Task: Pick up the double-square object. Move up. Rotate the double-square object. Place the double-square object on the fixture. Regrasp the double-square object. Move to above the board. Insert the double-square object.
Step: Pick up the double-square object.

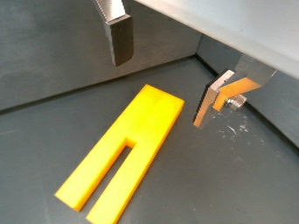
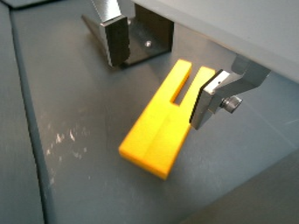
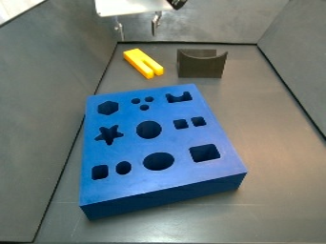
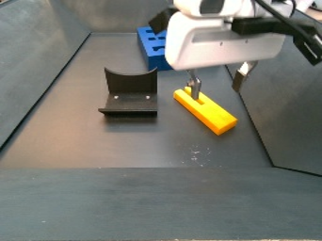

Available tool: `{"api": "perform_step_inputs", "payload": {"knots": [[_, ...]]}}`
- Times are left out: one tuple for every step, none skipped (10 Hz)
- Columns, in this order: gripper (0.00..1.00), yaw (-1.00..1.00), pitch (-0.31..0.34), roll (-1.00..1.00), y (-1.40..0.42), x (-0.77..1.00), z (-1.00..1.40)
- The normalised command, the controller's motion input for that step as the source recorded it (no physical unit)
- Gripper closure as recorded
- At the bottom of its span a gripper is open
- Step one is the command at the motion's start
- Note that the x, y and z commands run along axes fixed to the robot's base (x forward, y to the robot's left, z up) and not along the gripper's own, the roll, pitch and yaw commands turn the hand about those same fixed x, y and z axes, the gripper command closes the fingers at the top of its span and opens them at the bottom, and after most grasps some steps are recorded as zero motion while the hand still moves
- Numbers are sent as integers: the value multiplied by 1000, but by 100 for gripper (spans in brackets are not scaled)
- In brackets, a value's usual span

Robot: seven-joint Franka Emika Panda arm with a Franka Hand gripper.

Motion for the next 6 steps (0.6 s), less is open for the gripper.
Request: {"api": "perform_step_inputs", "payload": {"knots": [[0,231,-140,51,57,-177,-1000],[0,231,-131,49,49,-191,-1000],[0,211,-119,29,0,-189,-1000],[0,203,-109,14,0,-183,-1000],[0,194,-84,0,0,-80,-1000],[0,163,-76,0,0,-63,-1000]]}}
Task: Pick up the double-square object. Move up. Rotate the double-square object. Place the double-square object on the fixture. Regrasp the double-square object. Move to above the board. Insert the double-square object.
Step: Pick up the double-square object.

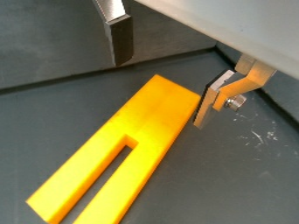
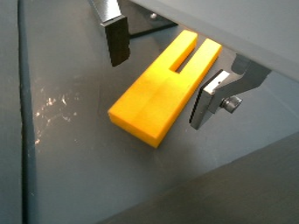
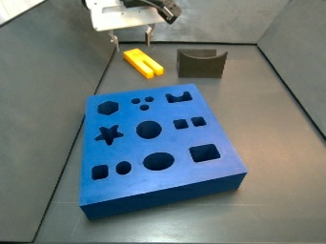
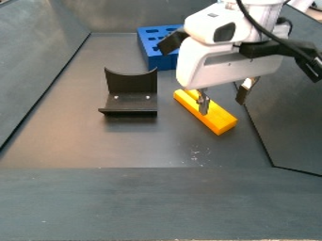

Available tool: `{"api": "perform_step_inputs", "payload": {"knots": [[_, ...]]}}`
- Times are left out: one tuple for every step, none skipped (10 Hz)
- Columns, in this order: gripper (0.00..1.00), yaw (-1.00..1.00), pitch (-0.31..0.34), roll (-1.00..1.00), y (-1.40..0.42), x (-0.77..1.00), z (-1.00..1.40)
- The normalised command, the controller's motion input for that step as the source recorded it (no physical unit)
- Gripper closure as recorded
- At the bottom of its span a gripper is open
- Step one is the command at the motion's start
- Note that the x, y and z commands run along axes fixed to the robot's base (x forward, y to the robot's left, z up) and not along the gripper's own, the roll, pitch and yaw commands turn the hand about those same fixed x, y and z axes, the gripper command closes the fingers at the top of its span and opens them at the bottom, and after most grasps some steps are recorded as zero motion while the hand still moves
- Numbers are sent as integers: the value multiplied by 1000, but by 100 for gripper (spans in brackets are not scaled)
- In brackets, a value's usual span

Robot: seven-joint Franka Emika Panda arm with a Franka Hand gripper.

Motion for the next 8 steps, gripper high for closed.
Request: {"api": "perform_step_inputs", "payload": {"knots": [[0,80,-30,0,9,120,-1000],[0,0,0,0,77,334,-1000],[0,0,0,0,63,331,-1000],[0,0,0,0,49,340,-1000],[0,0,-4,0,29,314,-1000],[0,0,-1,0,23,257,-1000],[0,0,0,0,0,117,-1000],[0,0,0,3,0,0,-1000]]}}
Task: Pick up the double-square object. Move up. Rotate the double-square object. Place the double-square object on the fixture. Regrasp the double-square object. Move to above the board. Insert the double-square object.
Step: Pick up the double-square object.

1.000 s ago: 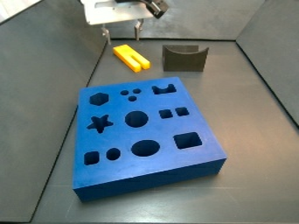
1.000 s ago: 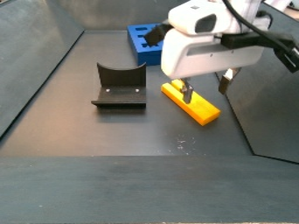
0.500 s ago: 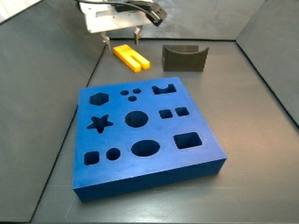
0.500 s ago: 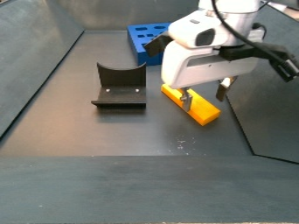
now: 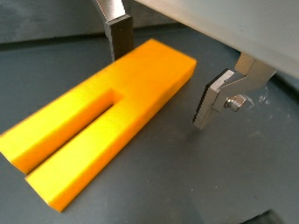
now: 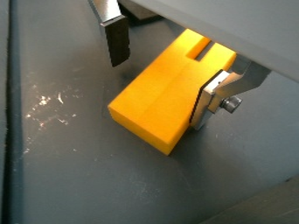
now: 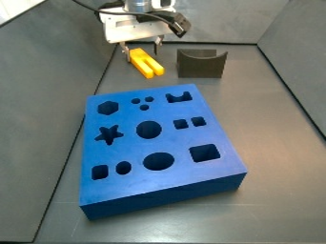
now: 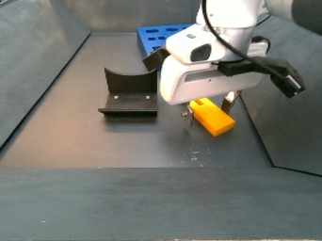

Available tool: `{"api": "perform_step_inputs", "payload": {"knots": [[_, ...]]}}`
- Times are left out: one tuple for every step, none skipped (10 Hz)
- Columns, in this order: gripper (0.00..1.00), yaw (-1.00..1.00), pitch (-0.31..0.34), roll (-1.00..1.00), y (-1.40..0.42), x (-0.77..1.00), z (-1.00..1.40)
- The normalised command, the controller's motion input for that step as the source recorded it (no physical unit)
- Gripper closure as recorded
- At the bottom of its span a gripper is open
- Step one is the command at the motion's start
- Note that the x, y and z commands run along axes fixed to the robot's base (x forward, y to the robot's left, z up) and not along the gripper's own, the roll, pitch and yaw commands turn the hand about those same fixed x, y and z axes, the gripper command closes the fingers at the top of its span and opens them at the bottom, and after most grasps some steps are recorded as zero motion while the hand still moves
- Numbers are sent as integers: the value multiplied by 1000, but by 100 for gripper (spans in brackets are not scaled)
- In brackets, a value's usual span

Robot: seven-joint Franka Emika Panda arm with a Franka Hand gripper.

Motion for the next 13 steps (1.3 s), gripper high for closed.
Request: {"api": "perform_step_inputs", "payload": {"knots": [[0,-57,0,-73,289,-57,-3],[0,0,0,-24,0,0,0],[100,0,0,0,0,0,0],[100,0,0,0,0,0,0],[100,0,0,0,0,0,0],[100,0,0,0,0,0,0],[100,0,0,0,0,0,0],[100,0,0,0,0,0,0],[100,0,0,0,0,0,0],[100,0,0,0,0,0,0],[100,0,0,0,0,0,0],[100,0,0,0,0,0,0],[100,0,0,0,0,0,0]]}}
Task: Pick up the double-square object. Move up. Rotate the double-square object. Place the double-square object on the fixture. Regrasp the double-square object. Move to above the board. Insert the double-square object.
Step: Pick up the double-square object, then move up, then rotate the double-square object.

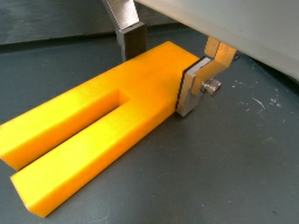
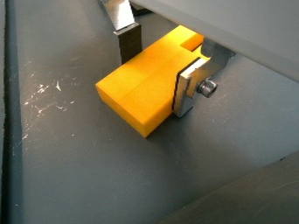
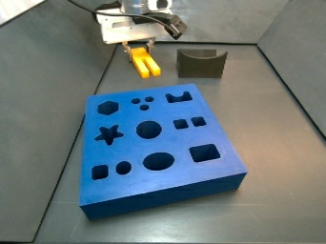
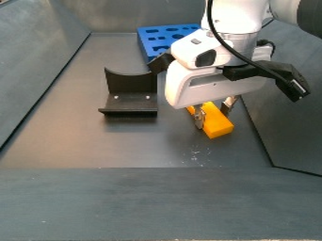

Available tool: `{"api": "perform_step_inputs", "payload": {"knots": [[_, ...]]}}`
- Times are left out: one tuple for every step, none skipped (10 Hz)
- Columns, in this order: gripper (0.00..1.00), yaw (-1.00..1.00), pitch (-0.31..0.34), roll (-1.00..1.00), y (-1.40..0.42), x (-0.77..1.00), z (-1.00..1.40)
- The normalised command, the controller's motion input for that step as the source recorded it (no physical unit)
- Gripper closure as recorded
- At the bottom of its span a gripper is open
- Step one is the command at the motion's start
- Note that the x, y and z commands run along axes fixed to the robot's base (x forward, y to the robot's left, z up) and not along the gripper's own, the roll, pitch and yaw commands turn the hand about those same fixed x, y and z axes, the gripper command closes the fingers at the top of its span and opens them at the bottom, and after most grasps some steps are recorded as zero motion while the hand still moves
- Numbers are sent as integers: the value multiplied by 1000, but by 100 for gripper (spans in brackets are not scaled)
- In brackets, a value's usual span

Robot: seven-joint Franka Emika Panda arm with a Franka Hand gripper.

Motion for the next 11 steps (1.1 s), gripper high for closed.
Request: {"api": "perform_step_inputs", "payload": {"knots": [[100,0,0,0,0,0,0],[100,0,0,0,0,0,0],[100,0,0,0,0,0,833],[100,34,25,2,34,-68,803],[100,27,25,9,27,-77,737],[100,7,30,22,13,-53,615],[100,-5,37,33,9,-38,514],[100,-14,48,47,6,-27,375],[100,-19,58,58,5,-23,273],[100,-22,60,66,5,-23,204],[100,0,0,0,-415,-126,0]]}}
